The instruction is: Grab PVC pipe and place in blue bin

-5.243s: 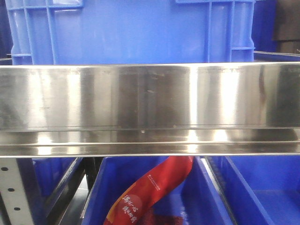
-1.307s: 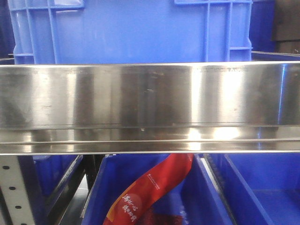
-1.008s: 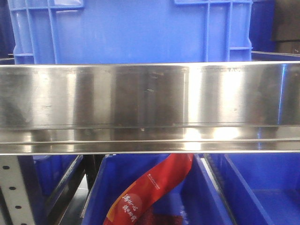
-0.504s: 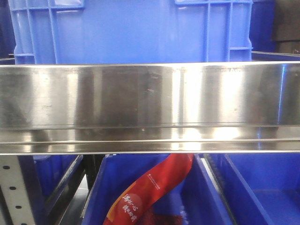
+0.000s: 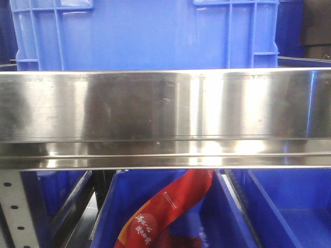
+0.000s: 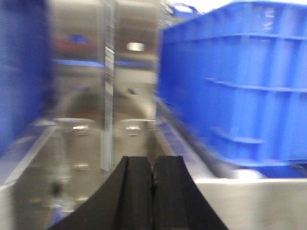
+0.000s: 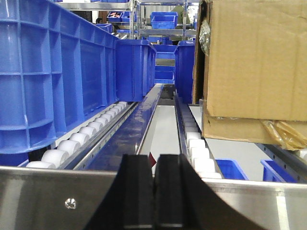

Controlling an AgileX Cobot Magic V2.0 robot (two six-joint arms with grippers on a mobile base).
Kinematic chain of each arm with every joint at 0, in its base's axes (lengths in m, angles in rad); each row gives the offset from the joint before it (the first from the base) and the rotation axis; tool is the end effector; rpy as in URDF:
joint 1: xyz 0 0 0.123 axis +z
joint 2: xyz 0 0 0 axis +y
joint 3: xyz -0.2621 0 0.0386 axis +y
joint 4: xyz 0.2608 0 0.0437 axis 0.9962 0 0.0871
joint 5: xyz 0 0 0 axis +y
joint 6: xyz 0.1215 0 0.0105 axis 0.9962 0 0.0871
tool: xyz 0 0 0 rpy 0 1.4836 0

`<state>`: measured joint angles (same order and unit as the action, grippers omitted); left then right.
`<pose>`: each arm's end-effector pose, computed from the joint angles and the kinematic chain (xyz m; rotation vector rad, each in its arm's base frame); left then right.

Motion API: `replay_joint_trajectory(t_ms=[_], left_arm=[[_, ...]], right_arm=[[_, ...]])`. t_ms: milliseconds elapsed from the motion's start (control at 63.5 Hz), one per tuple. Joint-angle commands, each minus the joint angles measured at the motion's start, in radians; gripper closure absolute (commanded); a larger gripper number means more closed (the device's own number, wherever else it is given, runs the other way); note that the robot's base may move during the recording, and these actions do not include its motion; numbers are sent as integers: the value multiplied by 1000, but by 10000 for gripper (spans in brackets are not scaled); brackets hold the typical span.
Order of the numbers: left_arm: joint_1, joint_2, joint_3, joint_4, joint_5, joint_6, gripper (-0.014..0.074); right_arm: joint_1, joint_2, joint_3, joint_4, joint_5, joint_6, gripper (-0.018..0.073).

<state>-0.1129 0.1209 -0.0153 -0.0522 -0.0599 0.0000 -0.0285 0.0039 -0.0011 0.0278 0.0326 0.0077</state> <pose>0.1295 -0.0143 0.2138 0.0440 1.5301 -0.1291 0.1207 -0.0033 0.2118 0.0479 1.5182 0.0063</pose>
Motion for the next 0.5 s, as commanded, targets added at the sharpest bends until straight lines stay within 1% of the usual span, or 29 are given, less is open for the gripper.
replay_joint_trajectory(t_ms=[0,16,63,110,189,488], left_arm=[[36,-80,15,19,-32,0,708],[41,-93,15,19,-34,0,708],[59,-121,15,19,32,0,708],[74,-121,15,21,60,0,708],[91,-121,15,21,60,0,708],[90,-121,15,21,66,0,708]], right_arm=[[2,-4,1,-7,-26,-2,727],[2,-4,1,-7,-26,-2,727],[2,-4,1,-7,-26,-2,727],[2,-4,1,-7,-26,-2,727],[2,-4,1,-7,-26,-2,727],[2,-4,1,-7,-26,-2,727]])
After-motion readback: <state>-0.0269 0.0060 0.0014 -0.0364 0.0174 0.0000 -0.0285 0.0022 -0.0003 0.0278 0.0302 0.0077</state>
